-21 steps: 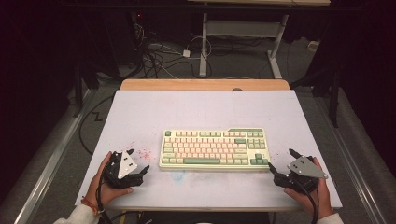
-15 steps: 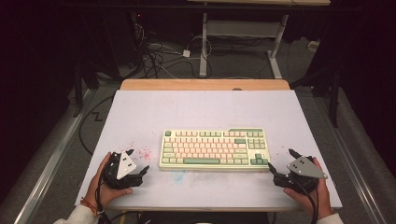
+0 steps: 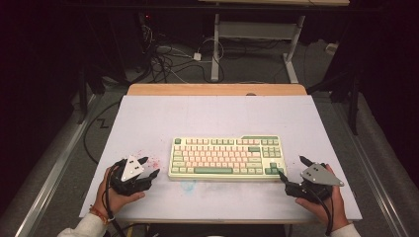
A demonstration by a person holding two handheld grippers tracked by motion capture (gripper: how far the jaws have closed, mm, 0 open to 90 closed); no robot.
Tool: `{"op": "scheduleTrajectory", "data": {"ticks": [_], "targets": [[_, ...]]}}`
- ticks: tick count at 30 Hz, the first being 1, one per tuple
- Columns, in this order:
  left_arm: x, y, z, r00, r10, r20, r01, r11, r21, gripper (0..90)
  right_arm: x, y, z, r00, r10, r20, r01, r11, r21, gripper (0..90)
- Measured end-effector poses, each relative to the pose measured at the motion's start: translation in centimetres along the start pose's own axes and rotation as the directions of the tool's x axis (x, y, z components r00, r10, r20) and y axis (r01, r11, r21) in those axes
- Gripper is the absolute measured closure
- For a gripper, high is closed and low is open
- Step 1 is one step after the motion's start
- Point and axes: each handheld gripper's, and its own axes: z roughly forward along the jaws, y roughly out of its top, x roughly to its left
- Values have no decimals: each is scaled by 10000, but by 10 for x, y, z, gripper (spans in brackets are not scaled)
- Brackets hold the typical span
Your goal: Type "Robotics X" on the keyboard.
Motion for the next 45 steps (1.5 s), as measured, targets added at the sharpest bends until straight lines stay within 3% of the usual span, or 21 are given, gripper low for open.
{"op": "scheduleTrajectory", "data": {"ticks": [1, 7, 11, 15, 17, 23, 30, 32, 35, 37, 40, 45], "targets": [[0, 3, 1, 10000, -45, 60, 45, 10000, 21, 442, 0, 0, 0, 10000, 0, 0, 0, 10000, 0, 176], [0, 17, 3, 9959, 2, 908, 18, 9998, -219, 736, 3, 2, 1, 9999, -27, -98, 27, 10000, -1, 175], [-4, 30, 8, 9846, 545, 1662, -512, 9984, -242, 863, 3, 2, 2, 9999, -59, -106, 59, 10000, 18, 175], [-5, 45, 16, 9778, 634, 1998, -571, 9977, -370, 875, 4, 1, 3, 9998, -48, -179, 50, 9999, 90, 176], [-7, 53, 22, 9779, 705, 1968, -642, 9972, -383, 875, 5, 1, 3, 9997, -136, -198, 139, 9998, 153, 176], [-13, 74, 44, 9698, 890, 2269, -894, 9960, -87, 876, 4, 0, 3, 9998, -62, -189, 65, 9998, 172, 176], [-23, 94, 63, 9544, 1249, 2711, -1275, 9918, -78, 876, 2, -1, 2, 9999, -31, -158, 34, 9999, 155, 175], [-24, 98, 68, 9569, 1258, 2617, -1291, 9916, -44, 875, 3, -1, 2, 9999, -34, -159, 37, 9999, 161, 174], [-25, 103, 76, 9541, 1393, 2652, -1483, 9888, 142, 875, 3, -1, 2, 9998, -95, -174, 98, 9998, 186, 174], [-27, 106, 81, 9478, 1458, 2836, -1589, 9870, 236, 875, 3, -2, 3, 9998, -105, -189, 109, 9997, 214, 174], [-31, 110, 90, 9440, 1560, 2907, -1738, 9841, 363, 875, 4, -2, 4, 9997, -119, -201, 125, 9995, 276, 175], [-34, 116, 100, 9441, 1611, 2875, -1815, 9823, 454, 875, 4, -3, 4, 9997, -124, -219, 130, 9995, 292, 174]]}}
